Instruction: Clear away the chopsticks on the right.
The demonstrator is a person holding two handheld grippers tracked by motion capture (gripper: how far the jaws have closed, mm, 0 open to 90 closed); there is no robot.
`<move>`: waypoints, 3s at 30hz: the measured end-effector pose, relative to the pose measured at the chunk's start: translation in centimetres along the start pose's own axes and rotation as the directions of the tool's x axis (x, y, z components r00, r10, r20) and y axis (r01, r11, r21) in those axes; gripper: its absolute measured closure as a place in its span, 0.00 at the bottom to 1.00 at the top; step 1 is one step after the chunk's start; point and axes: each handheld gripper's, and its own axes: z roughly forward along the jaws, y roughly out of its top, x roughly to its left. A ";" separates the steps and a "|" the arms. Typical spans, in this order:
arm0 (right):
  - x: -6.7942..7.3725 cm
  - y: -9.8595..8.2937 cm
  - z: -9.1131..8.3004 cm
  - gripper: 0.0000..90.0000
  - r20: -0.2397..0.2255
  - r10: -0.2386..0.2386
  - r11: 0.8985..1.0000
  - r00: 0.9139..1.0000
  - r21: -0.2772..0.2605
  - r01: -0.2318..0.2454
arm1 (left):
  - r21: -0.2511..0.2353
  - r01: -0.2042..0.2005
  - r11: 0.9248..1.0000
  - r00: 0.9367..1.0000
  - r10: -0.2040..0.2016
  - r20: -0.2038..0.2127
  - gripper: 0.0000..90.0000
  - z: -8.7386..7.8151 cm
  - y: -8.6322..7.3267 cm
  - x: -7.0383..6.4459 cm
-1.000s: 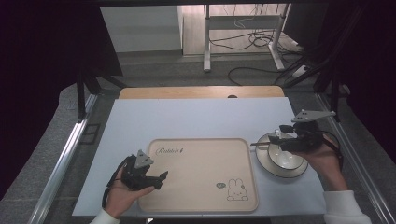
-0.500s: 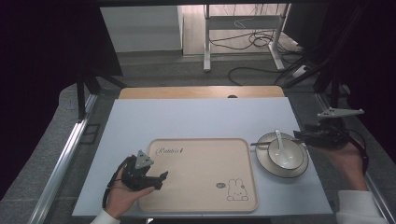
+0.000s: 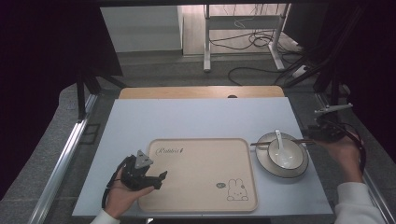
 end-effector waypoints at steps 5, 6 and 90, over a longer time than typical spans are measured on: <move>-1.1 0.0 1.7 0.78 0.001 0.003 0.999 1.000 0.049 -0.003 | 0.001 0.000 1.000 1.000 0.000 -0.002 0.17 0.0 0.0 0.0; -1.2 0.0 2.1 0.81 0.001 0.005 0.998 1.000 0.055 -0.005 | 0.003 0.000 1.000 1.000 0.000 -0.004 0.17 0.0 0.0 0.1; 0.1 -3.5 1.9 0.99 -0.067 -0.029 0.975 0.997 0.219 0.043 | 0.022 -0.021 1.000 1.000 0.021 -0.009 0.17 -0.1 -0.2 0.2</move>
